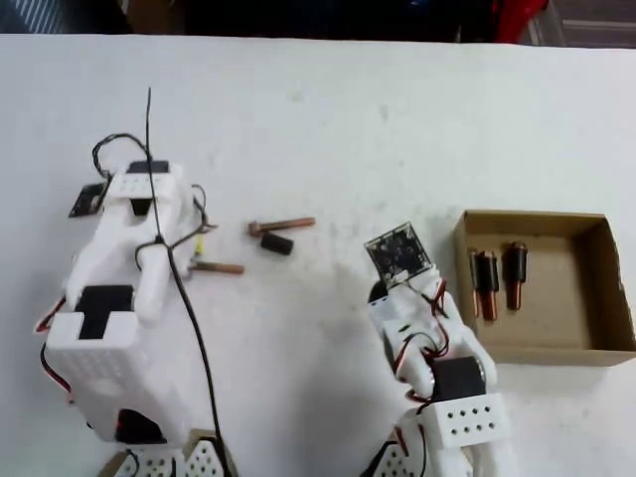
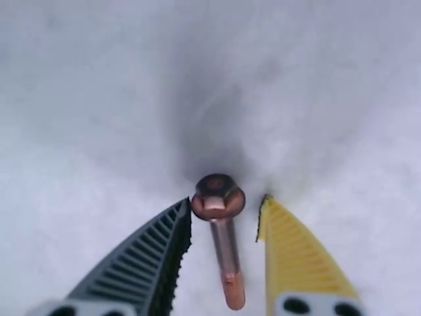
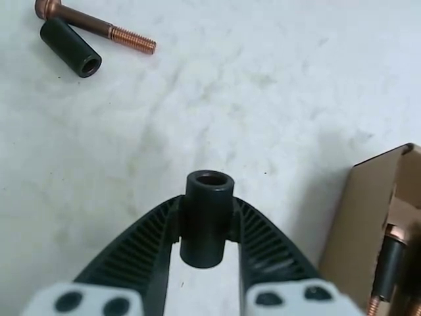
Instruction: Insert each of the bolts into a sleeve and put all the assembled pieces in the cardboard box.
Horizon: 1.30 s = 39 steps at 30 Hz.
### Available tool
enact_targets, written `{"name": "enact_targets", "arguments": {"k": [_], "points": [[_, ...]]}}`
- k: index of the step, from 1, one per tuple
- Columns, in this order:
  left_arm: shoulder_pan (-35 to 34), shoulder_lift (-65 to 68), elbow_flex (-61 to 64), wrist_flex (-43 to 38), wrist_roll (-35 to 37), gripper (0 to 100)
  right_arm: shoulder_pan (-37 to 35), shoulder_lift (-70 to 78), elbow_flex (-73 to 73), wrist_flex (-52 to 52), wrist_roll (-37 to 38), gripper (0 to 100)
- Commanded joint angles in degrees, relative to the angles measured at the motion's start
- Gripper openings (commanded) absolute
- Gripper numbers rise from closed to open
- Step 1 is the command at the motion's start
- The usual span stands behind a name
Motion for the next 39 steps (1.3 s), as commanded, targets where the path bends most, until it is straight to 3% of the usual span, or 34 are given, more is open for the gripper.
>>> {"name": "enact_targets", "arguments": {"k": [1,14,19,28,33,39], "points": [[0.6,2.2,-0.5,1.3,-4.2,19,0.7,-0.3,-0.4,-1.4,0.8,2.0],[0.6,2.4,-1.3,1.4,-3.0,19,0.7,-0.3,-0.4,-1.4,0.8,2.0],[0.2,2.4,-1.4,1.3,-3.2,2,0.7,-0.3,-0.4,-1.4,0.8,2.0],[0.6,2.2,-1.6,1.3,-3.7,2,0.7,-0.3,-0.4,-1.4,0.8,2.0],[0.6,2.2,-5.6,4.3,-13.0,2,0.7,-0.3,-0.4,-1.4,0.8,2.0],[0.7,2.3,-15.4,13.9,-25.8,2,0.7,-0.3,-0.4,-1.4,0.8,2.0]]}}
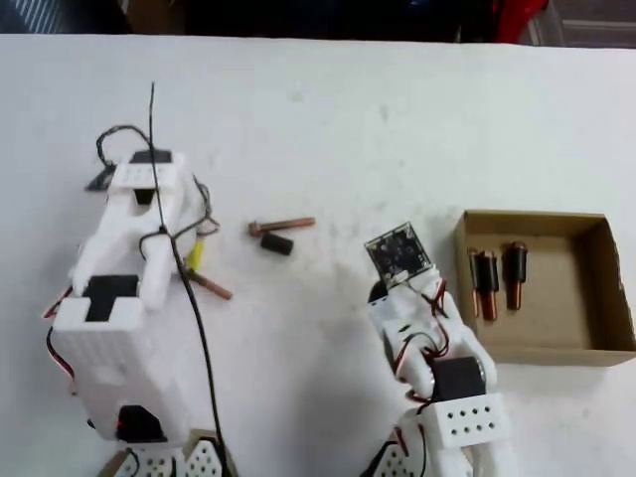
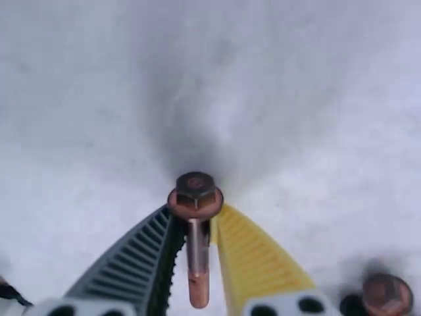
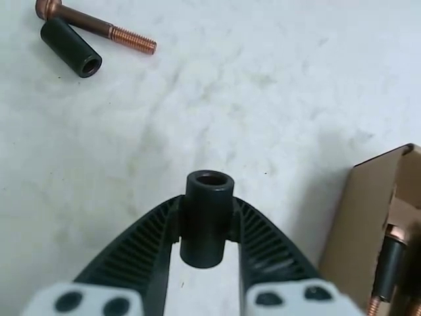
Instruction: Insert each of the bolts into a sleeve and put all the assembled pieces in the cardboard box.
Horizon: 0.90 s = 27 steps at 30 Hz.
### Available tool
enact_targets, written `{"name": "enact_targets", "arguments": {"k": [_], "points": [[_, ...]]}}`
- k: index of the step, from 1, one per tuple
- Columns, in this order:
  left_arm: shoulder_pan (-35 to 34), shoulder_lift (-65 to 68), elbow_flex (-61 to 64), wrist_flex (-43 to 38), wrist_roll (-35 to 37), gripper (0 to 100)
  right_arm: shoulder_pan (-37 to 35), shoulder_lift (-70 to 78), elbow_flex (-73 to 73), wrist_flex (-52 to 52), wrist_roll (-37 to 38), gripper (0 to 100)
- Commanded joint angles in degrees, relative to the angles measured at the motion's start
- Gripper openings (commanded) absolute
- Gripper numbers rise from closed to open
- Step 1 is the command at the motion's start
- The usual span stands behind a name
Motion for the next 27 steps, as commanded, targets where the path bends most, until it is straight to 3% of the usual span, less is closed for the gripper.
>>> {"name": "enact_targets", "arguments": {"k": [1,9,16,27], "points": [[0.7,-0.6,-9.2,8.3,-11.0,2,0.7,-0.3,-0.4,-1.4,0.8,2.0],[0.7,-0.6,-19.5,17.9,-31.6,2,0.7,-0.3,-0.4,-1.4,0.8,2.0],[3.6,-0.6,-19.9,17.3,-52.9,2,0.7,-0.3,-0.4,-1.4,0.8,2.0],[4.4,-0.5,-19.9,17.1,-50.3,2,0.7,-0.3,0.4,-1.7,0.8,2.2]]}}
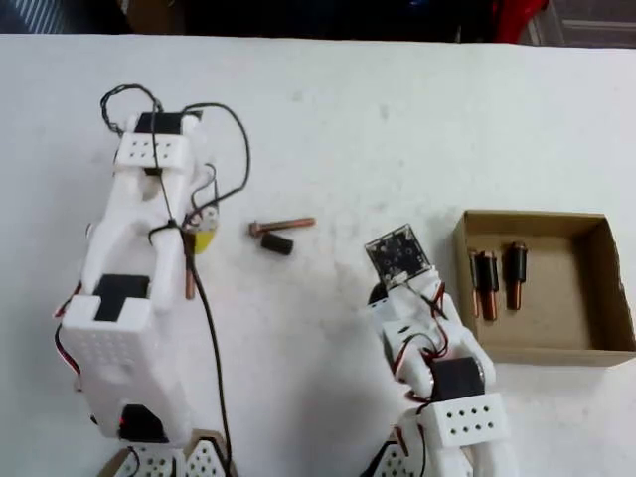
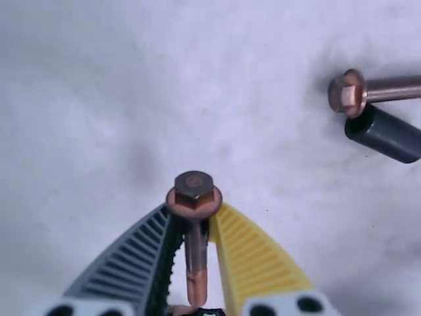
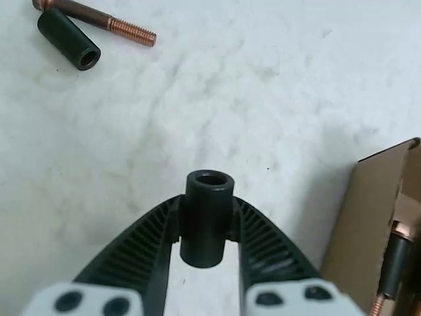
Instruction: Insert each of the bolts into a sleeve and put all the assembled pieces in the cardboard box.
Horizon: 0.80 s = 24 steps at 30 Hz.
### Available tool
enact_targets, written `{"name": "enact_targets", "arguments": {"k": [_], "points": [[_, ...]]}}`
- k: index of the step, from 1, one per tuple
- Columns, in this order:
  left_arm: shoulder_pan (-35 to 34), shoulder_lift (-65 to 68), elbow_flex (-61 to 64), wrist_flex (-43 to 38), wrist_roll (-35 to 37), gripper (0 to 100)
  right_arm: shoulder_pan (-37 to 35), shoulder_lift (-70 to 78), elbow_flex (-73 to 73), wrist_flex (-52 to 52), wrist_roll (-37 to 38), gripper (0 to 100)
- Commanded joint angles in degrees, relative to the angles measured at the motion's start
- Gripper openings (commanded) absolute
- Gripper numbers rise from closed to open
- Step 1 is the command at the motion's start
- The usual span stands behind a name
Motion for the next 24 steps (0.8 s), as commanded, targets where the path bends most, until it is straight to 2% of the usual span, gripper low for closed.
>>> {"name": "enact_targets", "arguments": {"k": [1,3,4,7,9,15,24], "points": [[0.6,-0.6,-2.5,0.2,0.9,2,0.7,-0.3,-0.7,-1.2,0.8,2.2],[0.7,-0.6,-1.6,0.2,-0.7,2,0.7,-0.3,-0.7,-1.2,0.8,2.2],[1.0,-0.6,-1.1,0.1,-3.8,2,0.7,-0.3,-0.7,-1.2,0.8,2.2],[1.8,-0.7,1.6,-2.7,-19.1,2,0.7,-0.3,-0.7,-1.2,0.8,2.2],[1.9,-0.7,3.4,-6.4,-26.4,2,0.7,-0.3,-0.7,-1.2,0.8,2.2],[1.5,-0.7,9.4,-15.1,-27.4,2,0.7,-0.3,-0.7,-1.2,0.8,2.1],[1.9,-0.7,12.7,-16.0,-27.3,2,0.7,-0.3,-0.7,-1.2,0.8,2.1]]}}
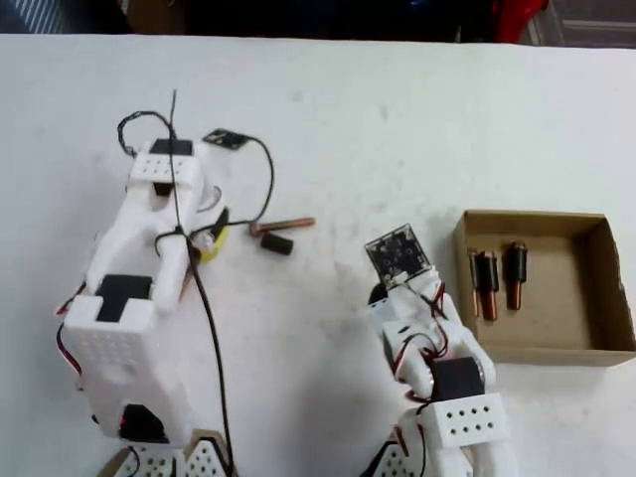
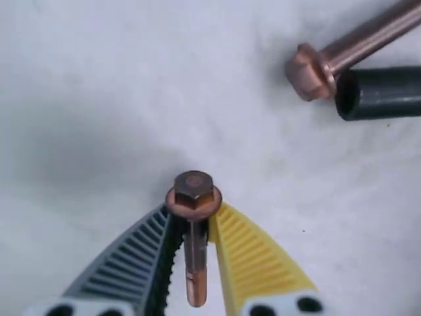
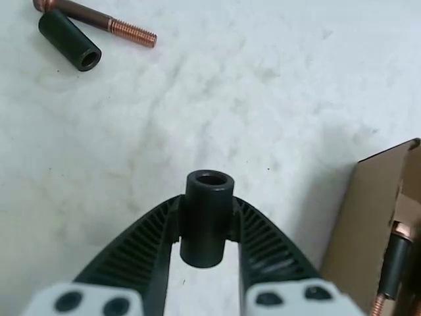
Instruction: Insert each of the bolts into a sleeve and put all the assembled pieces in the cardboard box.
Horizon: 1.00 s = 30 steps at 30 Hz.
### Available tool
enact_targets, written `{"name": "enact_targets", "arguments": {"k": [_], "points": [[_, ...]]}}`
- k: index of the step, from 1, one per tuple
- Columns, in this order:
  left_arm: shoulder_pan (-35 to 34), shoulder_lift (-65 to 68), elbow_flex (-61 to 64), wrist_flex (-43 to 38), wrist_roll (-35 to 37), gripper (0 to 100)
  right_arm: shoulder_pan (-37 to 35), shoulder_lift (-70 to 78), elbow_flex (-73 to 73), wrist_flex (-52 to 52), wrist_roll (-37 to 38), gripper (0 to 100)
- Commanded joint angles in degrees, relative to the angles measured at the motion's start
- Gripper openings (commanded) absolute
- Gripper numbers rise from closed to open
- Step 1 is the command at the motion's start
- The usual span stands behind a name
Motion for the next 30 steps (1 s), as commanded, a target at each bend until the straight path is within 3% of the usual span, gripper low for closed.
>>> {"name": "enact_targets", "arguments": {"k": [1,24,30], "points": [[0.7,-0.7,0.1,-0.7,-0.5,2,0.6,-0.3,-0.7,-1.2,0.8,2.1],[-0.2,1.7,1.1,-6.9,-0.4,2,0.0,-0.3,-0.7,-1.3,0.4,2.0],[-0.2,1.5,-0.4,-10.5,14.6,2,-0.9,-0.3,-0.7,-1.2,0.3,2.0]]}}
